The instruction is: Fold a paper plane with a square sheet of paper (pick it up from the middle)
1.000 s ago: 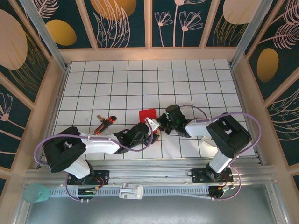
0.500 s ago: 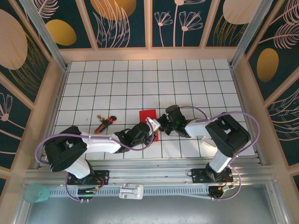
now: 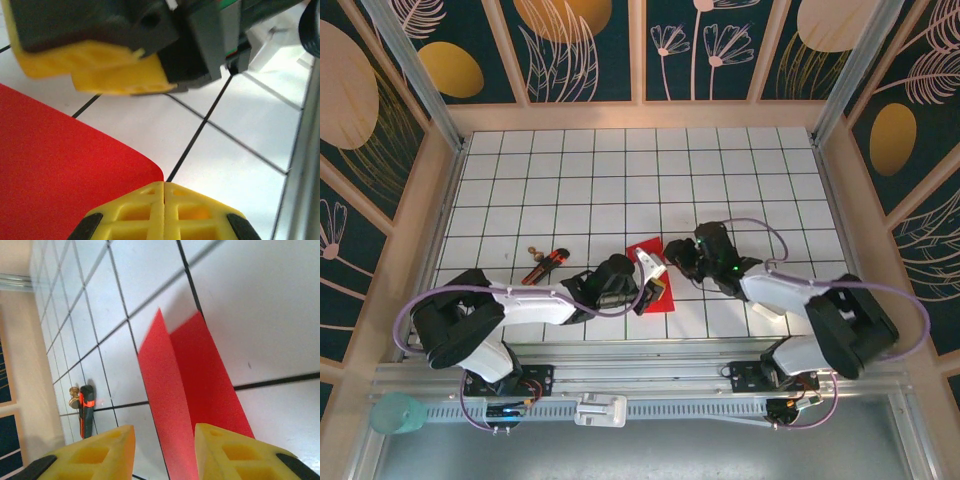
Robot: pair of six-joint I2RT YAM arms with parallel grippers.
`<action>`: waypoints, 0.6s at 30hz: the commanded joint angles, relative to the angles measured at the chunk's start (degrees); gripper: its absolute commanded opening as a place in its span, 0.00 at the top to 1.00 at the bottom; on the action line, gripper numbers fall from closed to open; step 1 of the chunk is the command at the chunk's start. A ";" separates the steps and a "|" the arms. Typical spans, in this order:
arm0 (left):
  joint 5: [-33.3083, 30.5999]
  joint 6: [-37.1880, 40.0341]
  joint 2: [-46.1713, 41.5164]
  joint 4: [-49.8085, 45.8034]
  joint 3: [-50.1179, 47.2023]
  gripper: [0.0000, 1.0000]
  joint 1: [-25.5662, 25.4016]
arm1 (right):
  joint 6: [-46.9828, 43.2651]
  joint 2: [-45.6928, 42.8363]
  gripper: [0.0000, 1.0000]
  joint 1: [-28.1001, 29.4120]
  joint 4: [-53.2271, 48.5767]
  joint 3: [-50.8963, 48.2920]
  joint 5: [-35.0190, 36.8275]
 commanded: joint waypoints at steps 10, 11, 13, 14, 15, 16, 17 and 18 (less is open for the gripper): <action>14.14 -9.27 2.94 9.41 -3.50 1.00 3.99 | -17.71 15.89 0.81 -0.91 0.14 11.39 -7.72; 14.50 -9.79 3.15 10.06 -3.79 1.00 4.31 | -18.26 17.38 0.82 -0.94 0.22 11.97 -7.95; 15.45 -10.66 3.77 10.72 -3.96 1.00 4.87 | -19.52 20.37 0.84 -1.10 -0.01 13.21 -7.92; 15.75 -11.05 4.03 10.81 -3.88 1.00 5.09 | -20.08 21.41 0.84 -1.29 -0.20 13.58 -7.81; 16.20 -11.61 4.27 11.12 -3.95 1.00 5.41 | -20.76 22.39 0.85 -1.43 -0.42 13.73 -7.58; 16.76 -12.05 4.53 11.54 -3.96 1.00 5.77 | -21.56 23.16 0.85 -1.54 -0.55 13.82 -7.23; 17.21 -12.52 4.75 11.97 -4.04 1.00 6.23 | -22.21 23.60 0.86 -1.71 -0.71 13.79 -7.02; 17.64 -13.25 5.09 12.57 -4.25 1.00 6.74 | -23.07 24.21 0.86 -1.78 -1.06 13.82 -6.78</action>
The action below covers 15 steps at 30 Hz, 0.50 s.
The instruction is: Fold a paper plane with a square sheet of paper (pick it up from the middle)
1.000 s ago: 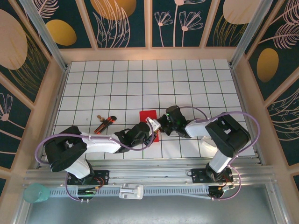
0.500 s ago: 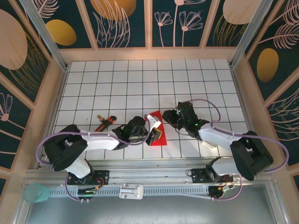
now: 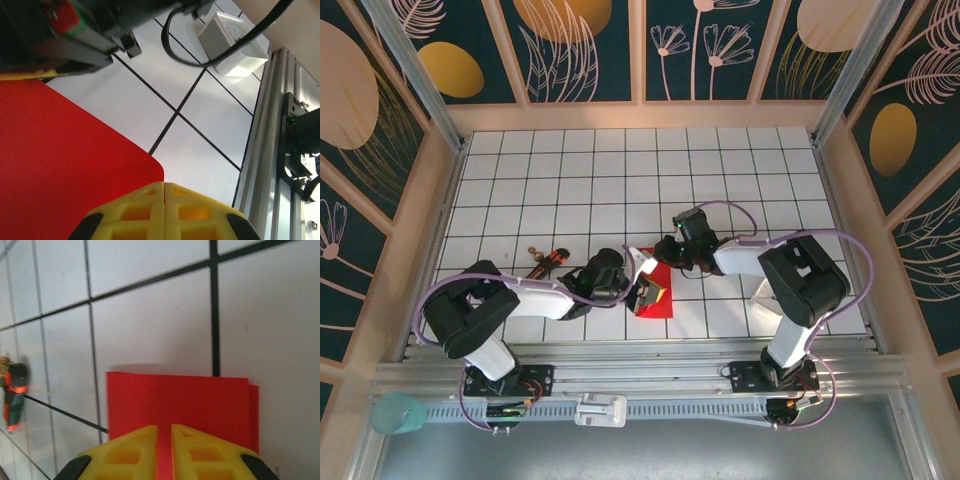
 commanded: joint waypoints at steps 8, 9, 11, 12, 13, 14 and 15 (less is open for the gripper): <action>6.87 -6.27 2.84 8.75 -2.06 1.00 5.15 | -8.02 2.75 0.88 -0.73 -2.24 0.76 1.67; 6.86 -6.48 3.05 8.72 -1.94 1.00 5.60 | -8.29 2.82 0.88 -0.82 -2.45 0.77 1.76; 6.95 -6.82 3.53 8.57 -1.75 1.00 6.52 | -8.68 2.87 0.88 -0.82 -2.60 0.84 1.52; 6.96 -6.80 3.63 8.30 -1.61 1.00 7.11 | -8.77 2.97 0.88 -0.76 -2.61 0.86 1.45; 6.90 -6.73 3.76 7.92 -1.42 1.00 7.56 | -8.79 3.03 0.88 -0.81 -2.55 0.79 1.41; 6.83 -6.70 3.89 7.57 -1.25 1.00 7.95 | -8.86 3.15 0.88 -0.76 -2.59 0.76 1.41; 6.86 -6.43 4.02 6.98 -0.86 1.00 8.18 | -8.87 3.19 0.88 -0.80 -2.61 0.69 1.41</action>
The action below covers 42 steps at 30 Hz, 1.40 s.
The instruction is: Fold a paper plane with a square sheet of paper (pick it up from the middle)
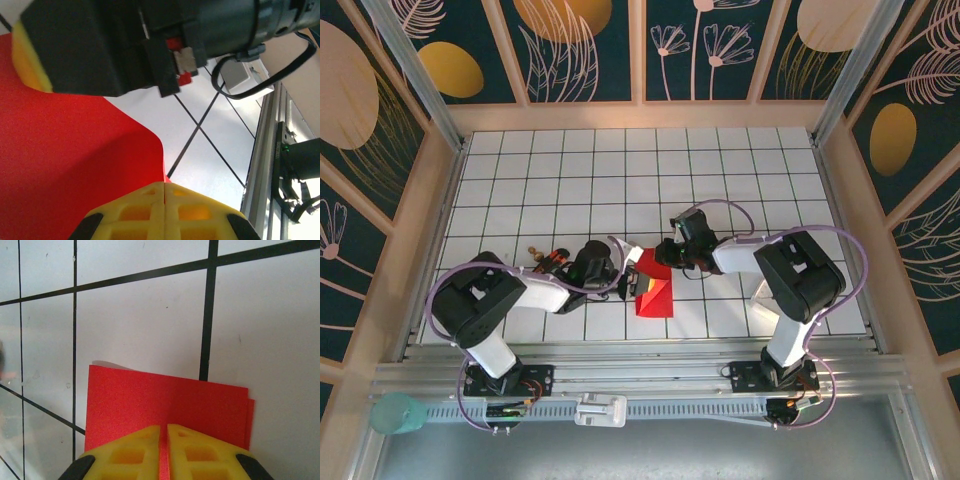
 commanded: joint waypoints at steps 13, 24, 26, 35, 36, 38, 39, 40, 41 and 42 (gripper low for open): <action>0.48 -0.28 2.72 -2.54 2.46 1.00 2.14 | -1.68 1.98 0.89 -0.25 -2.23 0.05 1.30; -0.53 0.34 4.52 -4.80 2.71 1.00 2.64 | -1.89 1.93 0.88 0.00 -2.53 0.39 1.34; -0.78 0.27 4.59 -5.00 2.63 1.00 2.67 | -1.89 1.84 0.88 0.04 -2.52 0.29 1.39; -1.78 0.51 5.73 -6.23 3.47 1.00 2.84 | -1.72 2.36 0.88 0.46 -2.41 0.57 1.39; -1.81 0.54 5.79 -6.23 3.46 1.00 2.84 | -1.71 2.35 0.88 0.52 -2.41 0.58 1.43; -1.76 0.59 5.93 -6.47 3.70 1.00 2.84 | -1.73 2.44 0.88 0.63 -2.41 0.51 1.39; -1.65 0.64 5.97 -6.57 3.82 1.00 2.92 | -1.77 2.53 0.88 0.63 -2.36 0.53 1.39; -1.65 0.69 6.14 -6.72 3.95 1.00 2.89 | -1.72 2.61 0.88 0.61 -2.33 0.57 1.39; -1.67 0.73 6.27 -6.82 4.04 1.00 2.84 | -1.66 2.64 0.88 0.70 -2.34 0.61 1.34; -1.56 0.77 6.29 -6.87 4.08 1.00 2.86 | -1.67 2.71 0.88 0.67 -2.30 0.61 1.30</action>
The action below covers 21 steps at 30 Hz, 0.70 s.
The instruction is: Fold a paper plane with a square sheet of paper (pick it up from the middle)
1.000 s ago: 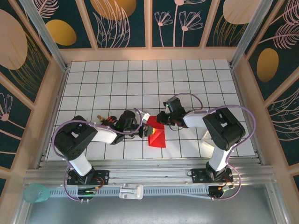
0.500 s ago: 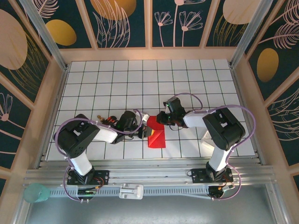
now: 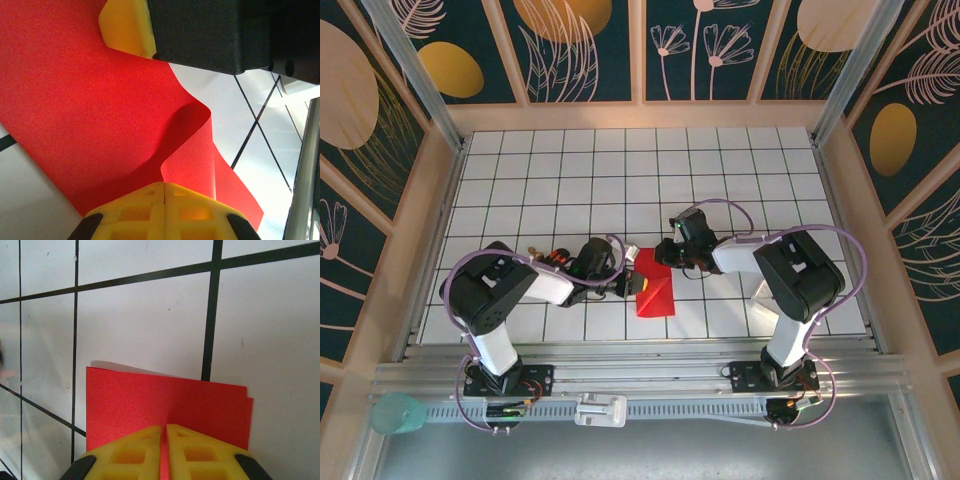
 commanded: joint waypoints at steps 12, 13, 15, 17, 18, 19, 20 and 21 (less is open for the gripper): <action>2.75 -0.09 0.67 1.41 0.78 1.00 0.40 | -1.09 2.72 0.88 0.74 -2.21 0.52 1.22; 3.31 -0.50 0.72 1.96 0.67 1.00 0.39 | -1.05 2.68 0.88 0.75 -2.20 0.61 1.29; 3.85 -1.01 0.90 2.67 0.49 1.00 0.36 | -1.04 2.57 0.88 0.69 -2.26 0.53 1.30; 3.23 -0.70 1.03 1.95 0.65 1.00 0.37 | -1.02 2.65 0.88 0.71 -2.19 0.44 1.30; 2.90 -0.43 1.15 1.27 0.85 1.00 0.38 | -0.96 2.66 0.88 0.69 -2.19 0.38 1.30; 2.55 -0.24 1.35 0.64 1.05 1.00 0.41 | -0.96 2.58 0.88 0.70 -2.18 0.43 1.30; 2.27 -0.15 1.51 0.02 1.25 1.00 0.39 | -0.96 2.63 0.88 0.68 -2.23 0.45 1.30; 2.09 -0.17 1.60 -0.47 1.35 1.00 0.42 | -0.93 2.50 0.88 0.68 -2.28 0.44 1.34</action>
